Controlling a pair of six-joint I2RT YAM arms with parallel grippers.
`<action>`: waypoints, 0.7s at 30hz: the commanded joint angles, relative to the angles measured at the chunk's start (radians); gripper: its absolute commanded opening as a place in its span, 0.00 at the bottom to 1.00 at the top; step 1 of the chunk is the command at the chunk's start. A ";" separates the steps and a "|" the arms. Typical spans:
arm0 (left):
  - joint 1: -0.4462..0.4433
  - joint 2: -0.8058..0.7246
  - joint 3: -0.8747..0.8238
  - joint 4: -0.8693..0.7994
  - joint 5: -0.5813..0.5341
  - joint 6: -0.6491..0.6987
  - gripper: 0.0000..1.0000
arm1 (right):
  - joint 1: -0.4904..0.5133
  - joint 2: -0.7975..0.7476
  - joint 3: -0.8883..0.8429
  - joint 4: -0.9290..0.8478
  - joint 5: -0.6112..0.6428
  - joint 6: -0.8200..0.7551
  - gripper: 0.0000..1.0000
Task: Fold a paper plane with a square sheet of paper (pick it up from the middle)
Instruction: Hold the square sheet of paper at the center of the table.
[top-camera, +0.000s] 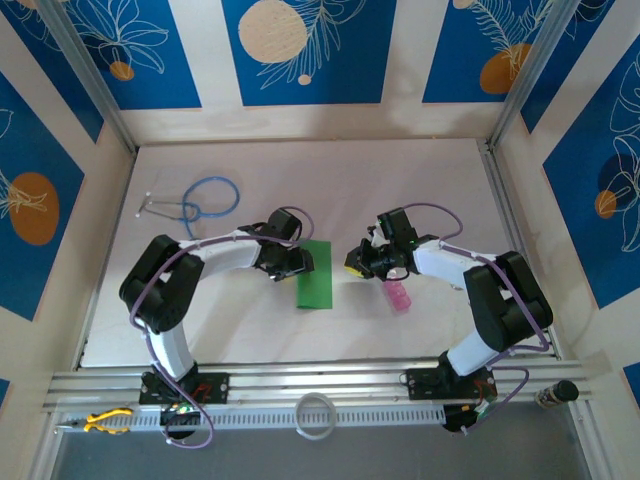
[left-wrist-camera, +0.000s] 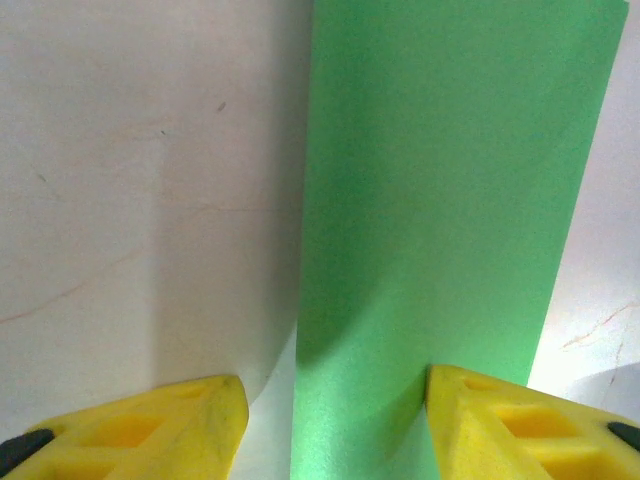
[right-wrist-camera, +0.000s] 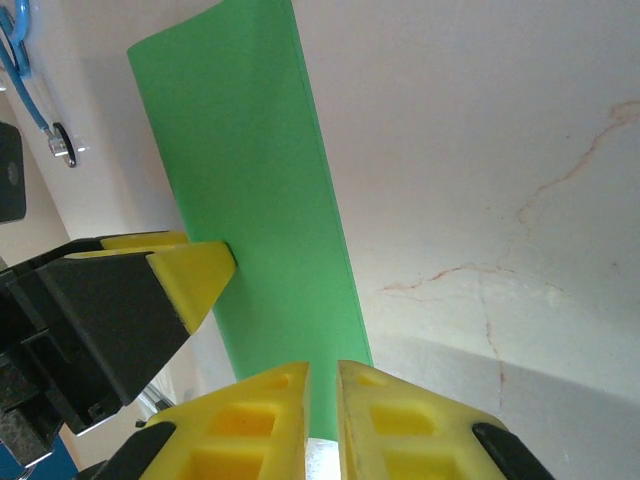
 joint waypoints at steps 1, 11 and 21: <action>0.008 0.064 -0.003 -0.015 -0.051 0.007 0.55 | 0.009 0.015 0.027 -0.022 -0.021 -0.004 0.15; 0.006 0.083 0.006 -0.027 -0.048 0.034 0.56 | 0.010 0.017 0.030 -0.027 -0.022 -0.009 0.16; 0.004 0.100 0.028 -0.048 -0.050 0.059 0.57 | 0.012 0.017 0.030 -0.027 -0.020 -0.009 0.15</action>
